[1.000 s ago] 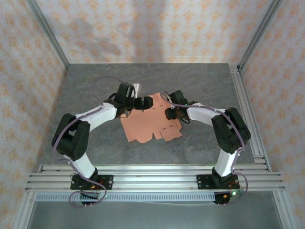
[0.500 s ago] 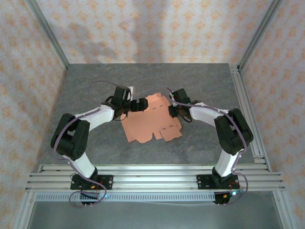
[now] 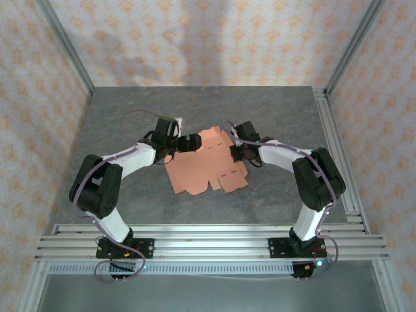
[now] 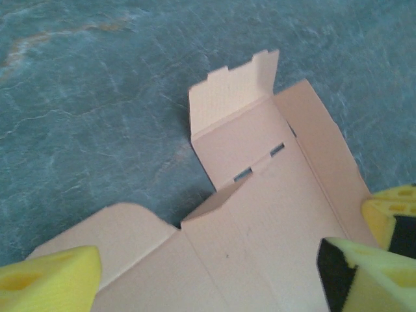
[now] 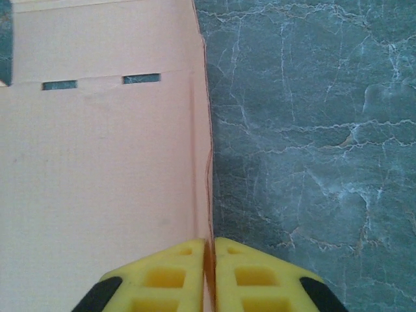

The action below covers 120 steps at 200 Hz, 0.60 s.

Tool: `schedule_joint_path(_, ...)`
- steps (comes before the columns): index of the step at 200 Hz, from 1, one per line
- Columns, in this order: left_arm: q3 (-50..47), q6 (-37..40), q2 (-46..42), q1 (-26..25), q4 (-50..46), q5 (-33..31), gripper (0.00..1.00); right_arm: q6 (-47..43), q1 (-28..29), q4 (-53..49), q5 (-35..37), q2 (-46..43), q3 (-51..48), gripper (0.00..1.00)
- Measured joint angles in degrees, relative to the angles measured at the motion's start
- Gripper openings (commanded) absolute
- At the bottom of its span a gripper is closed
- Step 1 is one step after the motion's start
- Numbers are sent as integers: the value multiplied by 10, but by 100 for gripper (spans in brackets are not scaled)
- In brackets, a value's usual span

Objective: Fold the paper box

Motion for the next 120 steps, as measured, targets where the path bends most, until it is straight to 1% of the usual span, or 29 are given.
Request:
schedule_joint_path(7,4,2,0,-1,-4,7,76,0,0,0,0,0,0,7)
schedule_joint_path(13,8,4,2,-3,-9,12,69,0,0,0,0,0,0,7)
schedule_joint_path(26,24,11,7,-9,-21,20,61,0,0,0,0,0,0,6)
schedule_joint_path(46,43,16,15,-19,-31,34,60,0,1,0,0,0,0,1)
schedule_joint_path(82,65,6,54,-30,-31,60,62,0,3,0,0,0,0,1)
schedule_joint_path(120,80,-23,103,-35,-28,64,63,0,5,-1,3,0,0,1)
